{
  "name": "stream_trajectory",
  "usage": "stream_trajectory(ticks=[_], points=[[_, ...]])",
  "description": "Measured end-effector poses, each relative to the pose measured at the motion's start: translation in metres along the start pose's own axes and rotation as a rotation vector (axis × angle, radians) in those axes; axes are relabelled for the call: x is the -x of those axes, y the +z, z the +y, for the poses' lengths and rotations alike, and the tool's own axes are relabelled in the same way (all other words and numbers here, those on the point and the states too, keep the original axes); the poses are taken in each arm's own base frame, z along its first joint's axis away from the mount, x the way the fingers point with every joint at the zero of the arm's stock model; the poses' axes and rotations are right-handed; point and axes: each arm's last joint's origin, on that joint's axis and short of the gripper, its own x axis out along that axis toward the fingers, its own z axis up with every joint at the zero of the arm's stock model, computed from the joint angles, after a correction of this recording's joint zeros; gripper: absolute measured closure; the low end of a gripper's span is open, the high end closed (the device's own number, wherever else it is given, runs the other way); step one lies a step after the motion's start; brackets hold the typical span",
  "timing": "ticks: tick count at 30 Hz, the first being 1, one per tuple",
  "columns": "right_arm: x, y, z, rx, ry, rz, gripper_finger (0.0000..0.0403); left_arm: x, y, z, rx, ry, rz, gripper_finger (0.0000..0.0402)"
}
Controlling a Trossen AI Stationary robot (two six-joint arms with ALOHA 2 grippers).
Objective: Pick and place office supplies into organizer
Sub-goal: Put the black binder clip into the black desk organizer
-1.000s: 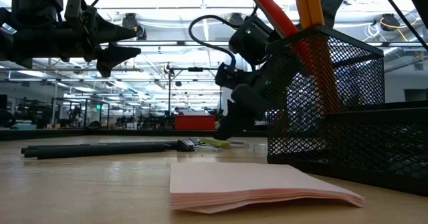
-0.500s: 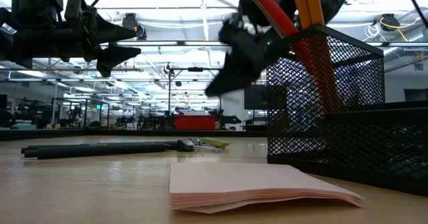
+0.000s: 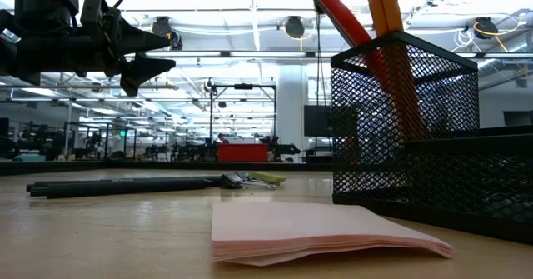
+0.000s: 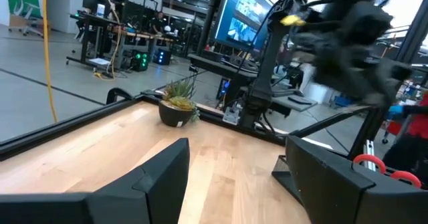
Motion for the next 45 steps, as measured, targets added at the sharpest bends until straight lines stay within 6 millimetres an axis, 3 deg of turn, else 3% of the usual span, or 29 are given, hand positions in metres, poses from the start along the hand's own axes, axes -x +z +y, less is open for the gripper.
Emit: stream_trajectory(ticks=[5, 11, 21, 27, 37, 45], points=[[0.010, -0.003, 0.043, 0.039, 0.129, -0.018, 0.0256, 0.000, 0.000, 0.000, 0.000, 0.000, 0.000, 0.0149], [0.019, -0.010, 0.091, 0.057, 0.159, -0.013, 0.0252, 0.000, 0.000, 0.000, 0.000, 0.000, 0.000, 0.0149], [0.013, -0.046, 0.141, 0.010, 0.037, 0.106, 0.0250, 0.000, 0.000, 0.000, 0.000, 0.000, 0.000, 0.0149], [0.000, -0.074, 0.158, -0.026, -0.001, 0.180, 0.0256, 0.000, 0.000, 0.000, 0.000, 0.000, 0.000, 0.0149], [-0.013, -0.109, 0.169, 0.022, -0.047, 0.288, 0.0249, 0.000, 0.000, 0.000, 0.000, 0.000, 0.000, 0.0149], [-0.017, -0.119, 0.164, -0.059, -0.117, 0.333, 0.0252, 0.000, 0.000, 0.000, 0.000, 0.000, 0.000, 0.0149]])
